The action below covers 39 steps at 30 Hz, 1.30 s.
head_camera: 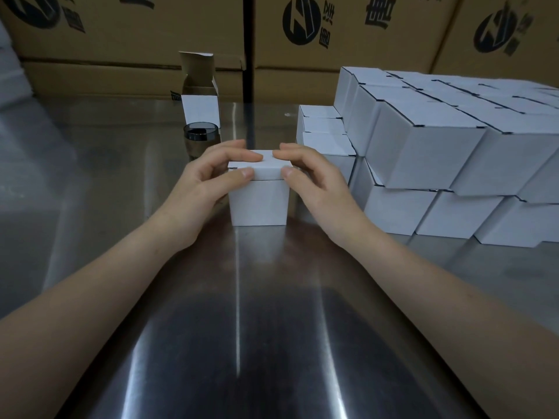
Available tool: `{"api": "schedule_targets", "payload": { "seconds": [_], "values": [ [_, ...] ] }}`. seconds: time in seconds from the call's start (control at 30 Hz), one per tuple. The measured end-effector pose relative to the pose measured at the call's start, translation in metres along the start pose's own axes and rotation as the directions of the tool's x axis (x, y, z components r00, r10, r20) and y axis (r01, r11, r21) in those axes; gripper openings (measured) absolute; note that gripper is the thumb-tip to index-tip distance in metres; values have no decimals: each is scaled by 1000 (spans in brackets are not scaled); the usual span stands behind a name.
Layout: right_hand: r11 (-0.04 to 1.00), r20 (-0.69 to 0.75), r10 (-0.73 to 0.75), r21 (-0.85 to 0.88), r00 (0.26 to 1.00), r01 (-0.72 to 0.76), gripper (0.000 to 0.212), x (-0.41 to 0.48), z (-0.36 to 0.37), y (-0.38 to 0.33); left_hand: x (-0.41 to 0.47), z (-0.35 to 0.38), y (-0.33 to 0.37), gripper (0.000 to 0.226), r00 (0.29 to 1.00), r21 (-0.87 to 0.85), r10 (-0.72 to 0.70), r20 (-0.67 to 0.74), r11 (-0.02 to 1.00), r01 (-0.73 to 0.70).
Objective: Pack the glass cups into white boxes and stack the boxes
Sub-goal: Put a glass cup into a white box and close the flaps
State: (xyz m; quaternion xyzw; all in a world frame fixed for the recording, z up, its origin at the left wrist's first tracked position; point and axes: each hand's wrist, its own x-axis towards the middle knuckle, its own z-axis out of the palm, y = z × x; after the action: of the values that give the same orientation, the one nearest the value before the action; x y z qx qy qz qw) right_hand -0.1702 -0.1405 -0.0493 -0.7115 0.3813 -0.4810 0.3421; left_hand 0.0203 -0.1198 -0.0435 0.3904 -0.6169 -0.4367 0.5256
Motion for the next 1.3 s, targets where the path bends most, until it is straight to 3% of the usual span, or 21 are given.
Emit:
{"api": "schedule_targets", "payload": {
  "seconds": [0.23,0.53,0.87,1.0,1.3],
  "values": [
    [999,-22,36,36,999,-35,11,1,4,-3,0,5,2,21,999,33,-3,-44,999,5],
    [985,-22,116,129,993,-113,12,0,7,-7,0,9,4,25,998,85,-32,-52,996,37],
    [839,-5,341,452,940,-302,37,3,16,-13,6,16,5,59,974,-190,-208,-94,964,187],
    [774,11,394,536,919,-338,34,2,16,-20,7,14,3,69,972,-204,-220,-83,958,200],
    [854,-157,392,429,906,-295,28,-14,28,-30,2,21,-2,82,963,-247,-252,-98,943,222]
  ]
}}
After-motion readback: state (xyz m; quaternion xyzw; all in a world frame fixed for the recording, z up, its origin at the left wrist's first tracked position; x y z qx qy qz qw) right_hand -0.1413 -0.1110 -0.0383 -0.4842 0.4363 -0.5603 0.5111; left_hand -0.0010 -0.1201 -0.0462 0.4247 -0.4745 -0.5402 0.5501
